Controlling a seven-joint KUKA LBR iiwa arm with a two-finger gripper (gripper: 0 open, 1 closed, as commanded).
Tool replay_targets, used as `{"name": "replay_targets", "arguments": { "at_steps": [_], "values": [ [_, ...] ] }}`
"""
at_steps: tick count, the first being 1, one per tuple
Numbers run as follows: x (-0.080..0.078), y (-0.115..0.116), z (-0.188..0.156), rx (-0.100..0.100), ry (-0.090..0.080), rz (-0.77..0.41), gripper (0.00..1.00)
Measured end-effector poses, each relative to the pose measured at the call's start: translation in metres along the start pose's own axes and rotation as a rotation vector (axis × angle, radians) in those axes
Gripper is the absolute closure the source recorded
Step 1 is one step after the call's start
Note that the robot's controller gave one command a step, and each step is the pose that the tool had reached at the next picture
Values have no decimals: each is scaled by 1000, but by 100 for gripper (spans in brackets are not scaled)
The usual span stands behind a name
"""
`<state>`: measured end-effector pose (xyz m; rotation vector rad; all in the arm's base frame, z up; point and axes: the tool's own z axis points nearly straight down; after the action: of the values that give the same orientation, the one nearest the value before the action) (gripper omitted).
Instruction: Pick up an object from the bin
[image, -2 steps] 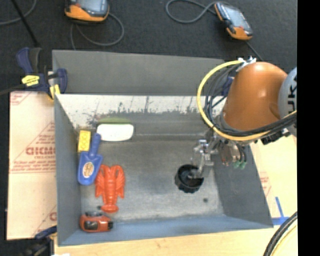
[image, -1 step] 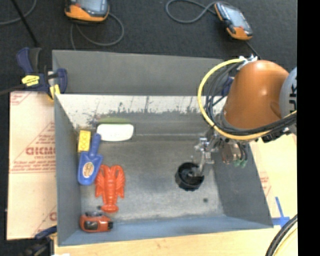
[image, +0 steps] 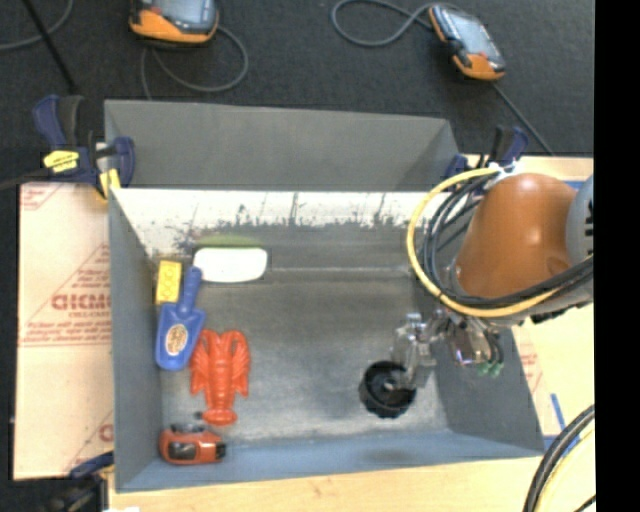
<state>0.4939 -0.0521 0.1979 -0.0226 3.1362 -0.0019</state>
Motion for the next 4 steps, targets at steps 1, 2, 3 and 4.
{"name": "replay_targets", "arguments": {
  "at_steps": [1,2,3,4],
  "values": [
    [6,4,21,-1,5,-1,0],
    [22,-11,62,1,2,-36,100],
    [22,-11,62,0,2,-37,100],
    [22,35,43,-1,3,0,100]
  ]
}}
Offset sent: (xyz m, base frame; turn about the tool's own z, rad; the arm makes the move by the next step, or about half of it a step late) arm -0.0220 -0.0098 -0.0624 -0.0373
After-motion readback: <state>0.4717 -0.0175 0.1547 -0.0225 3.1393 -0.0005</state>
